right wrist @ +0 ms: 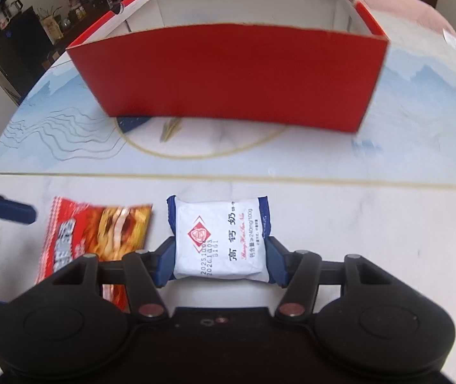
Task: Organize snacks
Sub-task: 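Grasp the red chip bag with the left tool while the right tool holds the biscuit packet, then carry the red chip bag with the left tool while the right tool carries the biscuit packet into the box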
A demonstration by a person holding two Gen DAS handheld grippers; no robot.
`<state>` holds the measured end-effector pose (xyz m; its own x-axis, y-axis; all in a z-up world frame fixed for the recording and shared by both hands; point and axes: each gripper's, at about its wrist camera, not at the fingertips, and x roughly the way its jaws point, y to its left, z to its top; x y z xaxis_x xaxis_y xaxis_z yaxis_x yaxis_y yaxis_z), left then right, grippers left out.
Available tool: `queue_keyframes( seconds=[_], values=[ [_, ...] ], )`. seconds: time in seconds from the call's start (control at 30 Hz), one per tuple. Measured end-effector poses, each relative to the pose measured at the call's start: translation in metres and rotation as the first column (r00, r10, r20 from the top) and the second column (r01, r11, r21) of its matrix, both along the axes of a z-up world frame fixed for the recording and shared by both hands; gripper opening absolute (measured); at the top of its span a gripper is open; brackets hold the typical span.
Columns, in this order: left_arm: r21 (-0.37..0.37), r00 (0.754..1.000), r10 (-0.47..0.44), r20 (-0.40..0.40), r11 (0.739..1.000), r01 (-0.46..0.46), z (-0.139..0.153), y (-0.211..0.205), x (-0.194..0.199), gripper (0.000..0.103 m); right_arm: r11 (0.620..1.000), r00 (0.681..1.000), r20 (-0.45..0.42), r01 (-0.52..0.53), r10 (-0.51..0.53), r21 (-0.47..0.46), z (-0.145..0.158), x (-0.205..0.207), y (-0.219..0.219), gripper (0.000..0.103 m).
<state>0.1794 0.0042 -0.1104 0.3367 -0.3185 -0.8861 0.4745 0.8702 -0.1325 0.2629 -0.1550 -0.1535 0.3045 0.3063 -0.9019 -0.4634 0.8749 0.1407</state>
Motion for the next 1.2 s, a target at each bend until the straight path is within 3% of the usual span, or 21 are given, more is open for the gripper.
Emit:
queue_keyframes(
  seconds=[0.17,0.37,0.63,0.93,1.1,1.2],
  values=[
    [0.164,0.984,-0.149,0.095,0.978,0.132,-0.009,-0.022,-0.009,0.081,0.999,0.999,-0.031,0.019,-0.018,0.044,0.002,-0.022,-0.009,0.057],
    [0.297,0.936,-0.342,0.085,0.905,0.304,-0.023,-0.039,-0.006,0.081,0.995,0.997,-0.067,0.042,-0.036,0.095,0.005,-0.042,-0.014,0.057],
    [0.247,0.946,-0.322,0.030,0.920,0.305,-0.033,-0.033,0.024,0.081,0.991,0.995,-0.074,0.070,-0.061,0.115,0.003,-0.043,-0.017,0.057],
    [0.154,0.968,-0.245,-0.052,0.956,0.250,-0.044,-0.020,0.051,0.092,0.992,0.996,-0.075,0.048,-0.040,0.114,0.003,-0.042,-0.015,0.057],
    [0.181,0.971,-0.230,-0.059,0.954,0.237,-0.056,-0.023,0.050,0.092,0.992,0.996,-0.077,0.053,-0.045,0.113,0.003,-0.039,-0.016,0.057],
    [0.165,0.981,-0.188,-0.053,0.967,0.194,-0.056,-0.019,0.051,0.092,0.992,0.996,-0.076,0.058,-0.050,0.111,0.004,-0.037,-0.016,0.057]
  ],
)
